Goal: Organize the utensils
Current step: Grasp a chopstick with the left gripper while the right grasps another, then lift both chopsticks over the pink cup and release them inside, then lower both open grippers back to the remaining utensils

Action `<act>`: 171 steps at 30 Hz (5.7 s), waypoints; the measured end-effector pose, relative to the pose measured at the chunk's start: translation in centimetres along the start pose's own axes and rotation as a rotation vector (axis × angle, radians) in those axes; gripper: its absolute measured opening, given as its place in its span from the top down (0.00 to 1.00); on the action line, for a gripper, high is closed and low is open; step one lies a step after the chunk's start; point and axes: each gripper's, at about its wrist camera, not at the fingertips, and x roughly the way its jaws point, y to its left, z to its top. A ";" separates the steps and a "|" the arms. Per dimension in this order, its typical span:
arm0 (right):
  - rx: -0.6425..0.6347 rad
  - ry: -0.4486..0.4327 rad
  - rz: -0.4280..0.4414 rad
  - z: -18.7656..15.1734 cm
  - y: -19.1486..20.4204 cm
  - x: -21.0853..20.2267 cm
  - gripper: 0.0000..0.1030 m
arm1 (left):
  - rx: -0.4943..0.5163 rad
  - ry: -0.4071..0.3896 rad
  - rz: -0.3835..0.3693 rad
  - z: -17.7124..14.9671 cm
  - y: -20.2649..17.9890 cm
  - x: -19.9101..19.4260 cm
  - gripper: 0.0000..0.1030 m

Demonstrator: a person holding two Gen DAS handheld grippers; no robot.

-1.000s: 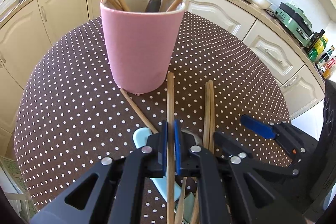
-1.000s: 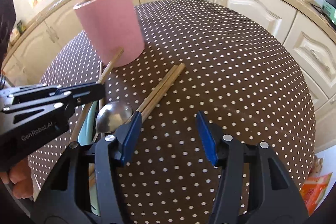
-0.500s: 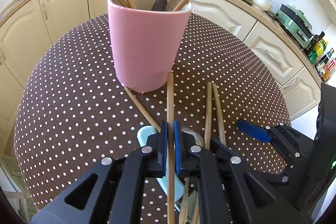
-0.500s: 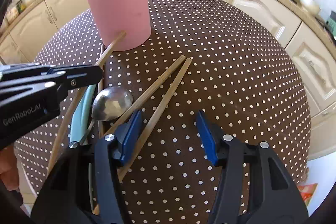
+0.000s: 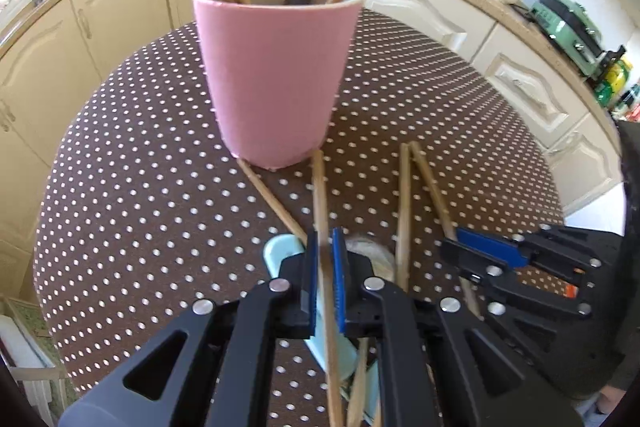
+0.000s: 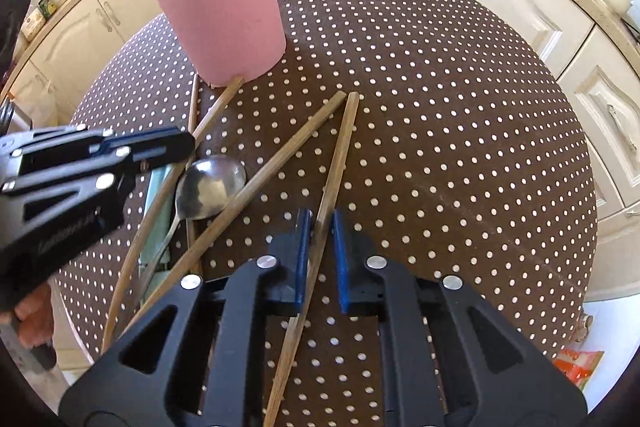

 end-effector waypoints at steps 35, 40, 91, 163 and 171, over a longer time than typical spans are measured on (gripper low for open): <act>0.058 -0.414 0.179 1.1 -1.3 -9.2 0.94 | 0.025 -0.416 -0.118 1.6 -3.4 -9.0 0.95; 0.049 -0.563 0.198 1.9 -1.0 -12.4 0.94 | -0.003 -0.553 -0.132 1.7 -2.6 -12.2 0.95; 0.067 -0.961 0.245 10.9 0.1 -12.5 0.94 | -0.123 -1.226 0.073 6.2 -0.1 -13.9 0.95; 0.139 -0.876 0.137 2.9 0.1 -14.1 0.50 | -0.088 -0.844 0.146 -1.2 0.2 -16.0 0.35; 0.180 -0.824 0.113 0.5 -2.0 -13.7 0.49 | -0.023 -0.661 0.104 -1.1 -1.4 -13.9 0.35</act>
